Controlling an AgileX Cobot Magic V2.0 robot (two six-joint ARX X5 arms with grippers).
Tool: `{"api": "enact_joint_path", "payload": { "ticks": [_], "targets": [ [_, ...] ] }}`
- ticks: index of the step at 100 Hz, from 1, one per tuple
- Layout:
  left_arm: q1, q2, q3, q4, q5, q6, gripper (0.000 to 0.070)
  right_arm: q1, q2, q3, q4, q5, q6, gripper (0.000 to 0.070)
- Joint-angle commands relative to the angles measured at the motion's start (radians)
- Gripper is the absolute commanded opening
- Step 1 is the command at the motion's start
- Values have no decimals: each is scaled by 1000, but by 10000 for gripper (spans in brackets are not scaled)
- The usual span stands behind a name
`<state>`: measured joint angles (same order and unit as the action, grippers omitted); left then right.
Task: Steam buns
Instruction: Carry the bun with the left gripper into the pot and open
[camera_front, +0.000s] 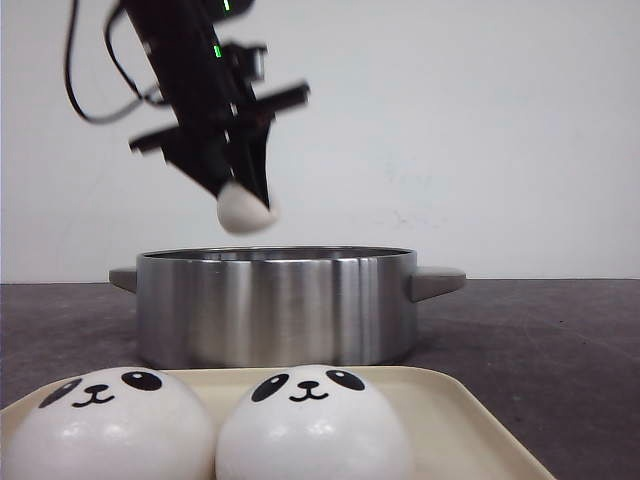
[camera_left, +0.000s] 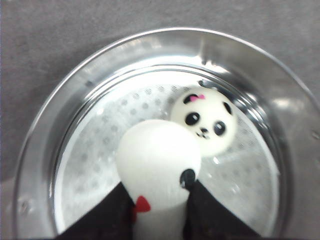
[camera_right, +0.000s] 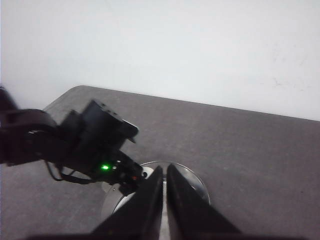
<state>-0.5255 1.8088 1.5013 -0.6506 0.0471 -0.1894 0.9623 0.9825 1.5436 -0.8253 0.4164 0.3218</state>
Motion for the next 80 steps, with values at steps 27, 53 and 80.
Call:
{"api": "enact_joint_path", "payload": {
  "ticks": [27,53,80],
  "targets": [
    [4,159,29,41,-3,13,10,12,10,16,-29,5,20,4],
    [6,180,29,65,-3,12,542,12,10,16,-53,5,34,4],
    [6,179,111,3,-3,-13,608,12,10,16,-75,8,34,4]
  ]
}}
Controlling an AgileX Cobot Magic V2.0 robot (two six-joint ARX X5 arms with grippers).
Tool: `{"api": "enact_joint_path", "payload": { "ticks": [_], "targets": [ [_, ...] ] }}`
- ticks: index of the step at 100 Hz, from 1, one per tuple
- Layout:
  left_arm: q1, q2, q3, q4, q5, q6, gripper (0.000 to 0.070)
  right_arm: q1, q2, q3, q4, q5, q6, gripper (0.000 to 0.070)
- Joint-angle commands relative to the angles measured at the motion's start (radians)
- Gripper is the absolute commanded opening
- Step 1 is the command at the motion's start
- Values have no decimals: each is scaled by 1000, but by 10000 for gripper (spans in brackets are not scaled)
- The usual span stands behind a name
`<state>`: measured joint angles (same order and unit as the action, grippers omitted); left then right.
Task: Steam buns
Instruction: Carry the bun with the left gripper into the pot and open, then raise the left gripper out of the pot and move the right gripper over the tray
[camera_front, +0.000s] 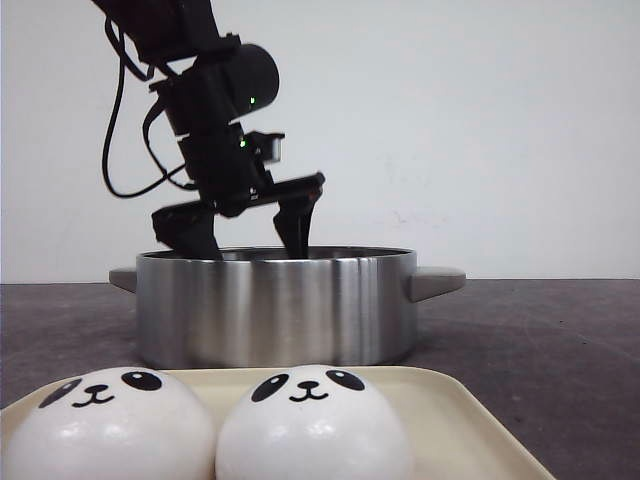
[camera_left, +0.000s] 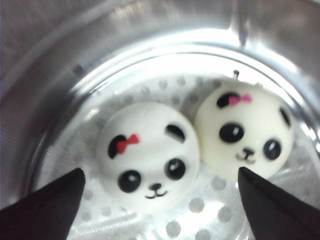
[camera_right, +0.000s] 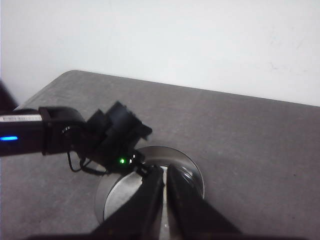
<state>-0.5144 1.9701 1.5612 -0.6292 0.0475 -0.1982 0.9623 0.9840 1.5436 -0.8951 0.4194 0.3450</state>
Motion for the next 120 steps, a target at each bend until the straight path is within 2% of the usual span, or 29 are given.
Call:
{"api": "enact_joint_path", "payload": {
  "ticks": [1,11,18,33,43,63,84,96,100,103,114,118,120],
  "targets": [
    [-5,17,55,-21,-3,-4,608,12,9,16,-7,5,11,4],
    [-9,12,131,-102,-3,-10,603,12,10,15,-44,0,21,4],
    [-10,-10,173,-143,-3,-14,596,11,23,14,-105,-8,60,4],
    [-21,-138,185,-146,-5,-24,596,9,86,3,-297,-73,114,4],
    [-31,-247,185,-143,-5,-24,596,9,135,-41,-334,-119,129,4],
    [-51,-461,185,-153,-5,-23,596,37,222,-173,-249,-255,184,4],
    [-56,-652,185,-219,-5,-23,596,108,250,-357,-63,-275,264,4],
    [-56,-739,185,-272,-6,-19,596,147,251,-460,61,-327,334,9],
    [-56,-760,185,-284,-8,-17,596,156,255,-488,95,-353,356,50],
    [-56,-779,185,-293,-12,-15,596,161,264,-502,113,-373,375,127],
    [-56,-837,185,-303,-40,-4,592,177,300,-527,128,-399,416,566],
    [-56,-852,185,-303,-45,-4,592,183,313,-527,130,-402,415,629],
    [-56,-859,185,-303,-48,-4,592,186,322,-527,134,-406,415,635]
  ]
}}
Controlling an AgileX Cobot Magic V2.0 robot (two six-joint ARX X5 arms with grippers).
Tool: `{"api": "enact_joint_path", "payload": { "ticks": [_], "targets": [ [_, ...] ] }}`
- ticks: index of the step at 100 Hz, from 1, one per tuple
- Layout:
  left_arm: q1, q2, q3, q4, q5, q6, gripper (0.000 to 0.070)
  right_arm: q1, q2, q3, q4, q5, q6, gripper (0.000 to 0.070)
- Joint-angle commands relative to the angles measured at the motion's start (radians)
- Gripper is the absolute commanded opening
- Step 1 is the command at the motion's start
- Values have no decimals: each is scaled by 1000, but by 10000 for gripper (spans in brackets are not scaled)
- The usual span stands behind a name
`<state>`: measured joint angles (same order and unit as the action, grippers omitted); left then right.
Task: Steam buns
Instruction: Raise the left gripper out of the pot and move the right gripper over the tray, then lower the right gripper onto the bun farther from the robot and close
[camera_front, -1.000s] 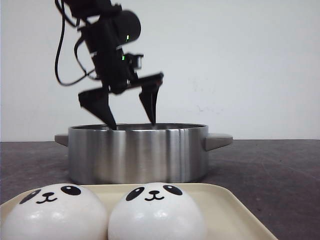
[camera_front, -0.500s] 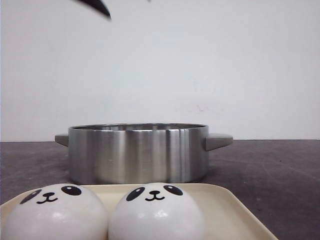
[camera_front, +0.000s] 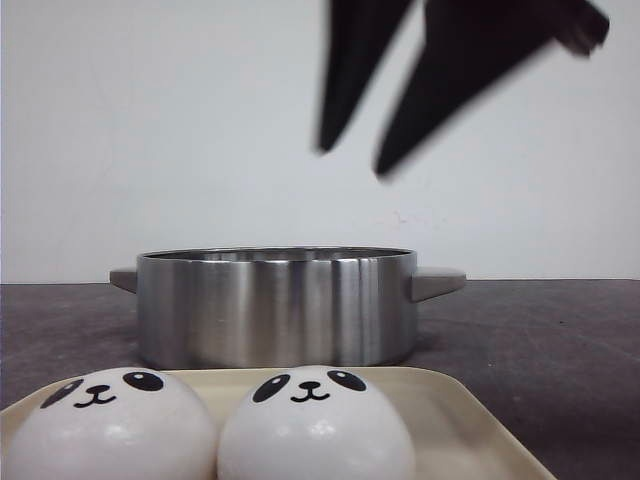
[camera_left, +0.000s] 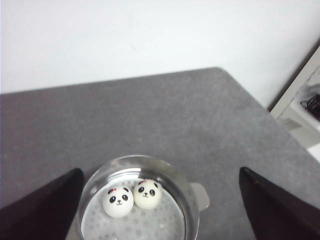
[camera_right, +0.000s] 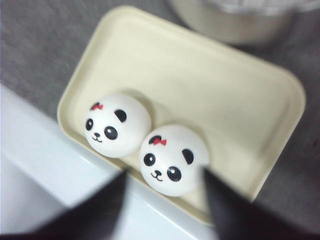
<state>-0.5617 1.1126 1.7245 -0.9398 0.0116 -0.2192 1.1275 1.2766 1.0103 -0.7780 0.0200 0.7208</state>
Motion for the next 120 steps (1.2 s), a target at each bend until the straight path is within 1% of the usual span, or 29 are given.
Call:
{"api": "enact_joint_path", "payload": {
  "ticks": [1,10,21,34,44,61,65,67,68,77,94,97,101,109,115,120],
  "targets": [
    [-9,-4,21,8,-13,17,592,23,34,6,18,-9,39,635],
    [-9,-28,21,-3,-13,17,592,31,80,6,30,-49,39,634],
    [-8,-46,21,-34,-14,24,592,31,151,6,30,-74,39,633],
    [-8,-57,21,-69,-16,29,592,31,233,6,30,-76,39,630],
    [-8,-61,21,-86,-16,29,592,29,285,6,33,-72,39,608],
    [-8,-67,21,-104,-16,29,592,20,333,6,60,-65,40,600],
    [-8,-69,21,-108,-16,29,592,19,340,6,70,-65,42,577],
    [-8,-71,21,-111,-16,29,592,18,342,6,74,-66,43,556],
    [-8,-71,21,-112,-16,29,592,16,345,6,77,-66,46,535],
    [-8,-73,21,-118,-16,29,592,15,353,6,79,-66,55,451],
    [-8,-80,21,-131,-16,29,592,15,366,6,77,-73,65,434],
    [-8,-80,21,-132,-16,29,592,15,369,5,77,-73,65,406],
    [-8,-83,21,-132,-16,29,592,15,373,5,77,-73,65,335],
    [-8,-83,21,-131,-16,29,592,15,379,5,75,-75,64,155],
    [-8,-83,21,-132,-16,29,592,15,379,5,78,-72,56,0],
    [-8,-83,21,-131,-16,29,592,16,379,5,87,-68,52,0]
  ]
}}
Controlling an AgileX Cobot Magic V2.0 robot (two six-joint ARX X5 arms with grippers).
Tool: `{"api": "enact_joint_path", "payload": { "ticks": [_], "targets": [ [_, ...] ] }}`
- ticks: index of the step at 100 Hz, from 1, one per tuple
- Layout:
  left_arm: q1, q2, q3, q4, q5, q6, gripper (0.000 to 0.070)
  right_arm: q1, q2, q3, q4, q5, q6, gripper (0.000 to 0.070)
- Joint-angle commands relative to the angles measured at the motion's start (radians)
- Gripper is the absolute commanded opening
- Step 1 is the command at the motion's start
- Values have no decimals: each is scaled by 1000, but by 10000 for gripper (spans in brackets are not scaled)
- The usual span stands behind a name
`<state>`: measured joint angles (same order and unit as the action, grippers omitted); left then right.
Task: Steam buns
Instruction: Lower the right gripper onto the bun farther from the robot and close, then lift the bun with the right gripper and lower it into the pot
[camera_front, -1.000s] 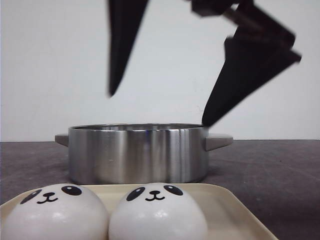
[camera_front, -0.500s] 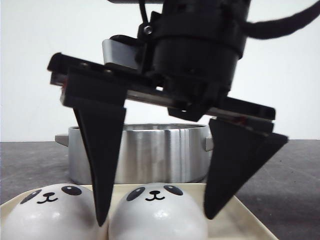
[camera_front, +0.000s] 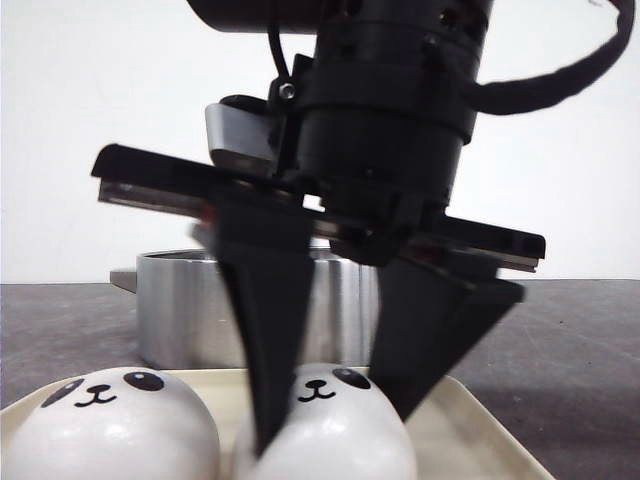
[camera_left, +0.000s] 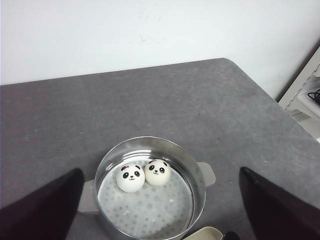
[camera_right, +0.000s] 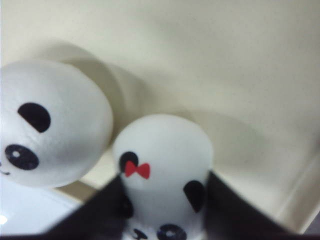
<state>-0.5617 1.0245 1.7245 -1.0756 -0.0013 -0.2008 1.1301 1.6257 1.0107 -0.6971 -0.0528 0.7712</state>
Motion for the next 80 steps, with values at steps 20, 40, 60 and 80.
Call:
{"api": "enact_joint_path", "payload": {
  "ticks": [20,40,60,80],
  "targets": [
    [-8,5,21,5,-3,10,592,20,-31,50,-3,60,-1,0],
    [-8,5,21,5,-5,13,592,33,-183,217,-91,70,-37,0],
    [-8,8,21,25,-29,27,592,-12,-223,446,-145,180,-159,0],
    [-8,8,21,58,-29,27,592,-173,-156,542,-142,181,-290,0]
  ]
}}
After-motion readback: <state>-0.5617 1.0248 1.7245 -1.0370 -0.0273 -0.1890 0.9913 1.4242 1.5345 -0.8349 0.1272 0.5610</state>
